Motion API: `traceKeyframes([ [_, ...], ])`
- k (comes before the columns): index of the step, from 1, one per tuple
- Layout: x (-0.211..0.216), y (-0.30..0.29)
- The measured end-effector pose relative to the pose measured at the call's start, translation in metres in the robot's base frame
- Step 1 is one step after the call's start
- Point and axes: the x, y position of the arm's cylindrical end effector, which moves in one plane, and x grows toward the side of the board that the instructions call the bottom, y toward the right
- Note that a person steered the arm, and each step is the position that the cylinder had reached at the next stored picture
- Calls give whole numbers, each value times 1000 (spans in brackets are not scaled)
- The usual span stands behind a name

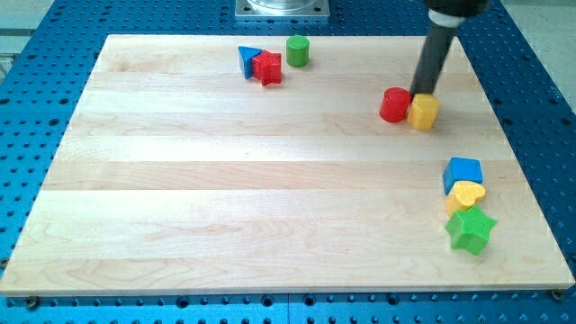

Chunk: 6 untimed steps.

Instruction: Move the yellow hexagon and red circle away from each other

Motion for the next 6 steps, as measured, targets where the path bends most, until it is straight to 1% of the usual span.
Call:
traceKeyframes([
  [1,24,15],
  [2,4,-22],
  [3,31,-46],
  [4,61,-12],
  [5,56,-5],
  [6,55,-42],
])
